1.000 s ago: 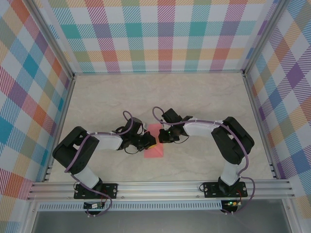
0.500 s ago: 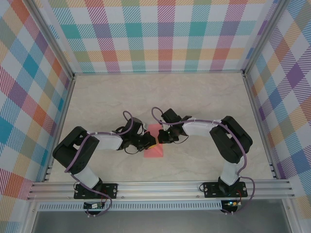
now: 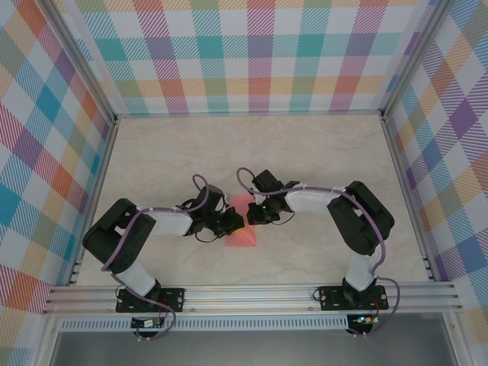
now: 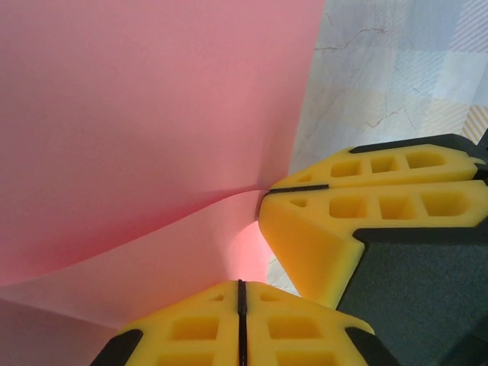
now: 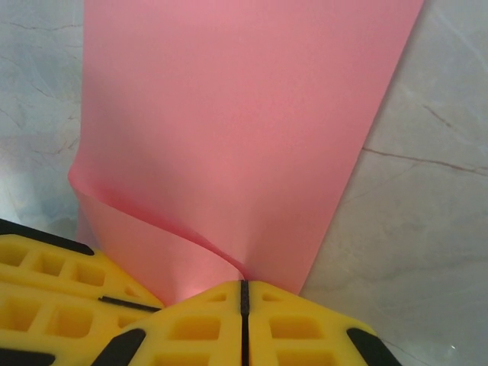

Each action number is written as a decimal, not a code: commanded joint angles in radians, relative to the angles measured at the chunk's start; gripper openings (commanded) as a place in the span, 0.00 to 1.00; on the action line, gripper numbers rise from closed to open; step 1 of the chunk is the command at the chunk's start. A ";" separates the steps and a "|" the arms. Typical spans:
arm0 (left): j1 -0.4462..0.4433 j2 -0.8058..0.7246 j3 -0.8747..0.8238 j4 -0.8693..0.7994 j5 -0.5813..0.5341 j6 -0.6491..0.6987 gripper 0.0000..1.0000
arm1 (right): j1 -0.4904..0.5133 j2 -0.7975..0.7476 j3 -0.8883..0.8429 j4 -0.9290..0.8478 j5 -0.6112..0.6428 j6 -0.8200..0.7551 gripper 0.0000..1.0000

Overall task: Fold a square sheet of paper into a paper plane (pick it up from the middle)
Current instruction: Fold the triangle a second time at the center of the table.

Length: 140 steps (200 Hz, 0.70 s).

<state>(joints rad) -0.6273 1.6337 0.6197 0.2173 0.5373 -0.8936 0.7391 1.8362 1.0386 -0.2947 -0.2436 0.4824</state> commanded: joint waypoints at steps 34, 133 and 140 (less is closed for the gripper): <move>-0.017 0.001 -0.005 -0.029 -0.010 0.026 0.08 | -0.009 0.026 0.028 -0.032 0.006 -0.018 0.08; -0.018 0.010 0.001 -0.062 -0.021 0.042 0.08 | -0.010 0.008 0.024 -0.055 0.008 -0.015 0.08; -0.018 0.011 0.002 -0.065 -0.022 0.045 0.08 | -0.009 0.004 0.024 -0.057 0.005 -0.016 0.08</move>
<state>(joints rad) -0.6281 1.6337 0.6197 0.1856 0.5297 -0.8715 0.7383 1.8400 1.0477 -0.3084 -0.2436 0.4820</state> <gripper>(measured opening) 0.084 0.084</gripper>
